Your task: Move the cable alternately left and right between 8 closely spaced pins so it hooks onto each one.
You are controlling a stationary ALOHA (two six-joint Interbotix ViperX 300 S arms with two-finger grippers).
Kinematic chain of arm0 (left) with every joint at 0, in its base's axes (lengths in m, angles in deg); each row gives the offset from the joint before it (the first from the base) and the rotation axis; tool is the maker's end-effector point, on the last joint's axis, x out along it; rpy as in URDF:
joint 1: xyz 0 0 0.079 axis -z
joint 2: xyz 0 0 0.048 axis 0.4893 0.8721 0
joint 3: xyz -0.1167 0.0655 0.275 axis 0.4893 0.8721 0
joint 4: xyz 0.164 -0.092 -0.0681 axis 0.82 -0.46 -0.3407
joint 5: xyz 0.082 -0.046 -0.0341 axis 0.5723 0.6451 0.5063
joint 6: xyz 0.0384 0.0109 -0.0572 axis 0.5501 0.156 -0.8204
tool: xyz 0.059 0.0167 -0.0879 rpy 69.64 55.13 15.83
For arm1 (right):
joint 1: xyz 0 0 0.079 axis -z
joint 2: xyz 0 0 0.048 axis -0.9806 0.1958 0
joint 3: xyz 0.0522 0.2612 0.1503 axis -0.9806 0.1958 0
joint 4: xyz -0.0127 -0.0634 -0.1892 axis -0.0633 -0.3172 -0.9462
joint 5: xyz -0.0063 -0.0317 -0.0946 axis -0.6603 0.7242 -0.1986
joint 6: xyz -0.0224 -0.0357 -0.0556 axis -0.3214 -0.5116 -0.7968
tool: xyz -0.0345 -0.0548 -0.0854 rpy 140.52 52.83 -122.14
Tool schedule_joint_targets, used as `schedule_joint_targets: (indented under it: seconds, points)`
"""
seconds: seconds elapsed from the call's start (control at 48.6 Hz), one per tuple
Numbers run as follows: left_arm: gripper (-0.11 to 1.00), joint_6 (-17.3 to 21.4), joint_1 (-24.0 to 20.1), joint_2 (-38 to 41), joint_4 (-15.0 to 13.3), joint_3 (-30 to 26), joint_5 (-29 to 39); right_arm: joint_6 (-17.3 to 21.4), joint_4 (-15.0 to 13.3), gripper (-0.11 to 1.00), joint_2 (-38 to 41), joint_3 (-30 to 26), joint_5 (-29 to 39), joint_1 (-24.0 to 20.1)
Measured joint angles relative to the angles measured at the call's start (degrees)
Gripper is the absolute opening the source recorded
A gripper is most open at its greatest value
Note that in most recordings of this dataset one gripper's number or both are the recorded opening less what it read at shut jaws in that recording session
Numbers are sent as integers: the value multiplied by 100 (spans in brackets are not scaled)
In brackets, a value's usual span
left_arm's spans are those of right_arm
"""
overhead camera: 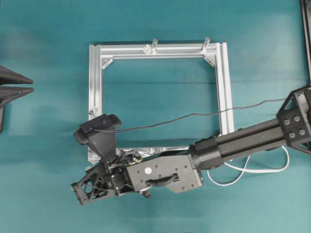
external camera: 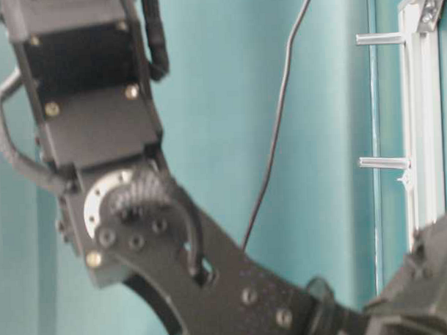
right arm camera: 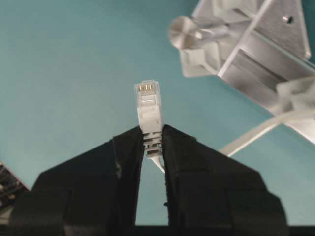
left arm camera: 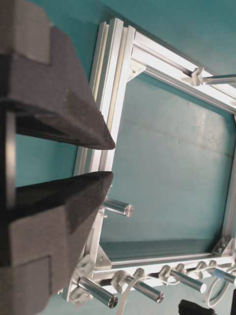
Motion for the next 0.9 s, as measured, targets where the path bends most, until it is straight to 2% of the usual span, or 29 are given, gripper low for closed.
schedule_joint_targets:
  seconds: [0.288,0.596,0.74,0.904]
  points:
    - [31,0,0,9,0,0,0,-53,9,15,202,-316,-70,44]
    - [31,0,0,0,0,0,0,-343,18,15,545,-905,-132,114]
    - [31,0,0,9,0,0,0,-360,-9,15,747,-1204,-141,246]
    - [31,0,0,9,0,0,-9,-369,-70,15,773,-1283,-149,457]
